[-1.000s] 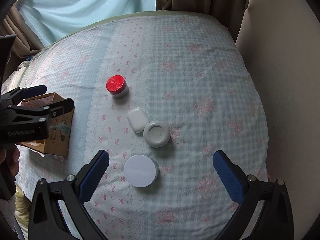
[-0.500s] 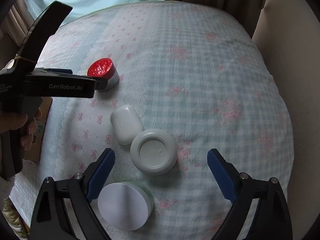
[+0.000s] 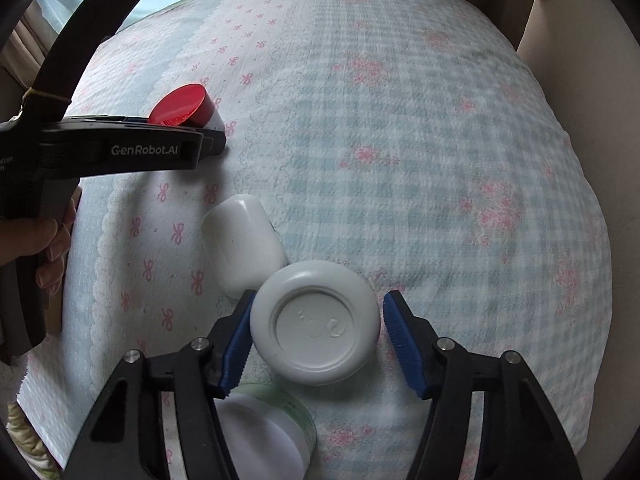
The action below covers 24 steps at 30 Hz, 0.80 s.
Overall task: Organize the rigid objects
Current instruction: 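Grasp the red-lidded jar with the left tool while the right tool grasps the white-lidded jar, then carry the red-lidded jar and white-lidded jar over the cardboard box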
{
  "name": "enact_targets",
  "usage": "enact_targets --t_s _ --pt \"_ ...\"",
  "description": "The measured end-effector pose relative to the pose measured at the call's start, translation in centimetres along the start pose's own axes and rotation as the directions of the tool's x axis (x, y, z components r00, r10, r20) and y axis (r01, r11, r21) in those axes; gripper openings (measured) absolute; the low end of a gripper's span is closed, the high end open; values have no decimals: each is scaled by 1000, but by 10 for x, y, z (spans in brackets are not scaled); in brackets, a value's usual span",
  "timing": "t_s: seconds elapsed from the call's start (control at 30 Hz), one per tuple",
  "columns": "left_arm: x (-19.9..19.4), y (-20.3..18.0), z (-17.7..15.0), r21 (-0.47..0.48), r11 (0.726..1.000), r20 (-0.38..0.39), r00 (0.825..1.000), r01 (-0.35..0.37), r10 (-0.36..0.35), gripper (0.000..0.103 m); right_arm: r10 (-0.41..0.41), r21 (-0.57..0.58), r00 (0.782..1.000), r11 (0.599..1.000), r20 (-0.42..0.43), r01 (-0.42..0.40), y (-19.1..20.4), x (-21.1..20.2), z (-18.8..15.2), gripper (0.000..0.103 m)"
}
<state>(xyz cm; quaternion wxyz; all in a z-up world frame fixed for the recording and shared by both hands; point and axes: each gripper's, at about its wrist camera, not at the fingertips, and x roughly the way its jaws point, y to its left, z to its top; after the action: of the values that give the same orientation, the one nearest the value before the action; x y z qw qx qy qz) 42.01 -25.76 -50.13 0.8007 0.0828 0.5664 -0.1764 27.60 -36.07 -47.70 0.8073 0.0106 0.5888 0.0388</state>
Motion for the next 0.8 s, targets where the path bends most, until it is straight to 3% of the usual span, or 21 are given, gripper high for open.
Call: enact_targets --t_s 0.5,0.8 --pt "-14 3 -10 -20 1000 2 1000 -4 4 51 -24 42 999 999 21 23 -1 -10 -1 52" --pt "-88 0 -20 -46 999 84 996 0 4 51 -20 83 996 996 84 13 -5 -66 -4 52"
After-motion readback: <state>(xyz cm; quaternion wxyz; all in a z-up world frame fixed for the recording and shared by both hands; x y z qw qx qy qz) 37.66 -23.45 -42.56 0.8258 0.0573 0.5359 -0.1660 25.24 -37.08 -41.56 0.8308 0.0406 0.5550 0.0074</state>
